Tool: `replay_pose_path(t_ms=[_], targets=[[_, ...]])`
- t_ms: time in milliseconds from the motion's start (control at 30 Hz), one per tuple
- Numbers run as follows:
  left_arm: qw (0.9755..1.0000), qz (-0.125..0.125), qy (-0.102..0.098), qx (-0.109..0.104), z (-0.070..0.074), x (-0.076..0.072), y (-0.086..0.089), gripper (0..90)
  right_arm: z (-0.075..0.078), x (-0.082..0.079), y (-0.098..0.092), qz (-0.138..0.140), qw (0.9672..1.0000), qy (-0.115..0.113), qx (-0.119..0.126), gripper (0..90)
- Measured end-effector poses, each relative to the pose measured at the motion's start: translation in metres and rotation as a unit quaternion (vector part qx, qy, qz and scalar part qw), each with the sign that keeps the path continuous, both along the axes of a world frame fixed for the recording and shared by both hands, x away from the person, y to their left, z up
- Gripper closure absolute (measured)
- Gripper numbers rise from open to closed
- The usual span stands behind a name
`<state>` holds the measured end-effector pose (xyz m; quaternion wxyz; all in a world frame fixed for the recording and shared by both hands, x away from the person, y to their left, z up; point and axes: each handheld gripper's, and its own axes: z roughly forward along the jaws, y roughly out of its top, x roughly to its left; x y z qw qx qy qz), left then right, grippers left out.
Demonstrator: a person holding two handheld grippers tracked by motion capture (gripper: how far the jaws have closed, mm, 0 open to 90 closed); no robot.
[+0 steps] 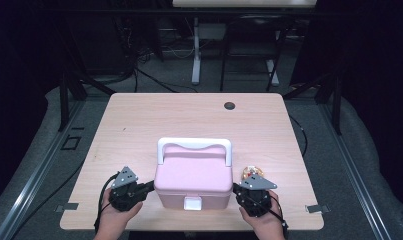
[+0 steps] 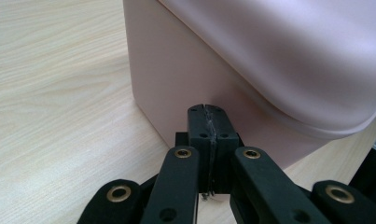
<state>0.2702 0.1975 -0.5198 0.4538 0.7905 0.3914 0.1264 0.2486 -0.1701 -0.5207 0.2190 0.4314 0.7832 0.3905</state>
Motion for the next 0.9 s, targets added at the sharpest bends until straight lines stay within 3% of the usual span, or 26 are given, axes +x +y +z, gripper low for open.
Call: replay_pose_path(t_ms=[267,400,900], targets=[[0.9999,0.0,-0.001,-0.013,-0.003,-0.006,0.0,90.0,-0.002,-0.003,-0.003,-0.003,0.9999,0.001,0.014,90.0],[0.9997,0.0,0.007,-0.023,-0.003,-0.008,0.002,90.0,-0.002,-0.005,-0.003,-0.003,1.0,-0.004,0.008,90.0],[0.9997,-0.007,0.003,-0.021,-0.004,-0.012,0.004,90.0,-0.004,-0.01,-0.004,-0.003,0.9998,0.002,0.02,90.0]])
